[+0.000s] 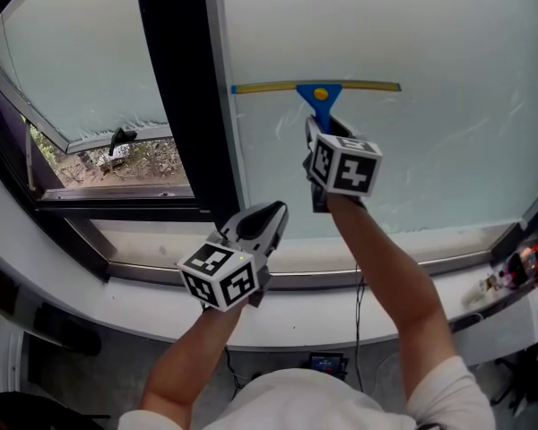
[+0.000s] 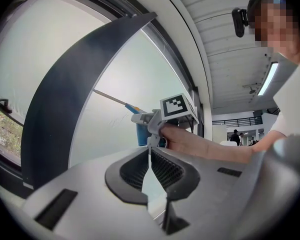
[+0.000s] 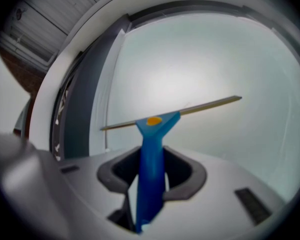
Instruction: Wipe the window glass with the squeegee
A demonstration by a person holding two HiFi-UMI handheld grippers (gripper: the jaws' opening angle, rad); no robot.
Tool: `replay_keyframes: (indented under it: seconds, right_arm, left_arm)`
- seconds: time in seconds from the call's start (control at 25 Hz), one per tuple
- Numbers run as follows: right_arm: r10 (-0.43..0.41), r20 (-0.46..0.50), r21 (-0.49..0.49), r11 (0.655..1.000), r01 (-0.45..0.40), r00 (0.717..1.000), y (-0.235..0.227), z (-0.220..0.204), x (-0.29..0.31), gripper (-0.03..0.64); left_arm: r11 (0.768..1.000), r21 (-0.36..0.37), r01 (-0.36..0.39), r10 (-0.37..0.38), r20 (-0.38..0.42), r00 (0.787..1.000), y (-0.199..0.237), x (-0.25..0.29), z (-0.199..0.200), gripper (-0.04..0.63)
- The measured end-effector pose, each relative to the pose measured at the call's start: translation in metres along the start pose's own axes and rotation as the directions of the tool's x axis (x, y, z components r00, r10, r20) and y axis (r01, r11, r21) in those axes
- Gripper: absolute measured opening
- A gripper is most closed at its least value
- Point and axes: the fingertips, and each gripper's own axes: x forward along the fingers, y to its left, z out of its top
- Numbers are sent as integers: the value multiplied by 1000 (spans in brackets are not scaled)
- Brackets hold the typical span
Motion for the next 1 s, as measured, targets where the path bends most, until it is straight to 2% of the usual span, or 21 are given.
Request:
replay_keyframes:
  seconds: [1.0]
  right_arm:
    - [-4, -94, 28, 1000, 7, 996, -5, -64, -4, 149]
  left_arm:
    - [998, -52, -22, 19, -56, 998, 5, -11, -37, 40]
